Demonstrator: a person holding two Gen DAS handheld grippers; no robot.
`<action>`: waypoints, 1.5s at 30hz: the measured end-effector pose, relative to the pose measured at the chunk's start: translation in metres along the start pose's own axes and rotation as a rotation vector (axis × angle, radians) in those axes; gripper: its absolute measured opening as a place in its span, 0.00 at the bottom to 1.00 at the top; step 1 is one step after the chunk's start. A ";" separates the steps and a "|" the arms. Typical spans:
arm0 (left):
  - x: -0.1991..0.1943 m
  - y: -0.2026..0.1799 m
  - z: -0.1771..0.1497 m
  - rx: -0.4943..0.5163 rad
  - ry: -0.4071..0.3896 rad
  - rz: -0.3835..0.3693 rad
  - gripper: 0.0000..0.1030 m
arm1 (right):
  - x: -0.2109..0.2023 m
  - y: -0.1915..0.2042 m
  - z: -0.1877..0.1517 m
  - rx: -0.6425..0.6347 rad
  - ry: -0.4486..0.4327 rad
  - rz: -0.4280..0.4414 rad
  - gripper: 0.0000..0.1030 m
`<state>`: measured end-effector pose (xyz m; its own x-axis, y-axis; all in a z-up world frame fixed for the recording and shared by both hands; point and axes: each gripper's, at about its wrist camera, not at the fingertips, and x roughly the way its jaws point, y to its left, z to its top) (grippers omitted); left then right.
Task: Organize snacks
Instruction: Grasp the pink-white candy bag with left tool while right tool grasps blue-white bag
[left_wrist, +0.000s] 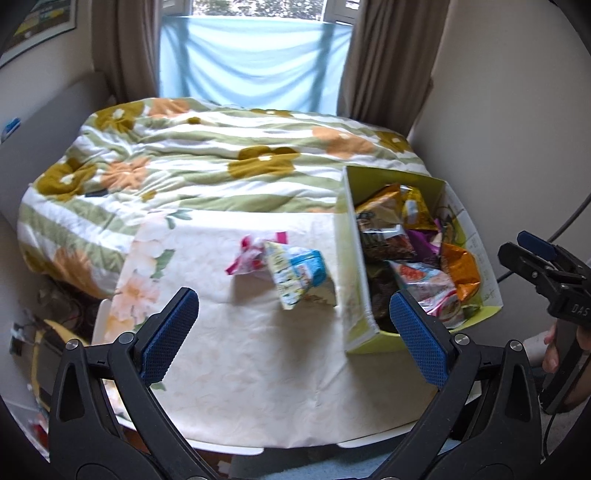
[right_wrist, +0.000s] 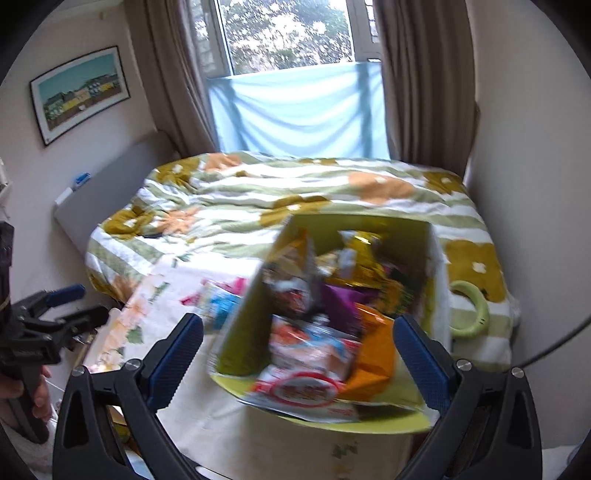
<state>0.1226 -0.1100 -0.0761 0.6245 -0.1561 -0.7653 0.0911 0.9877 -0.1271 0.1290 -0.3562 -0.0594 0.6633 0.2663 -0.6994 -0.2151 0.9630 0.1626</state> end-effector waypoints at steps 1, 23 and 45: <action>-0.001 0.007 -0.001 -0.008 -0.001 0.003 0.99 | 0.003 0.006 0.001 -0.004 0.001 0.008 0.99; 0.106 0.166 0.051 0.131 0.184 -0.184 0.99 | 0.155 0.166 -0.008 -0.017 0.173 -0.175 0.99; 0.305 0.090 0.051 0.507 0.395 -0.449 0.99 | 0.245 0.164 -0.034 -0.037 0.262 -0.540 0.99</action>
<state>0.3604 -0.0682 -0.2887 0.1309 -0.4395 -0.8886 0.6718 0.6985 -0.2466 0.2319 -0.1343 -0.2271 0.4879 -0.2842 -0.8253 0.0752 0.9557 -0.2847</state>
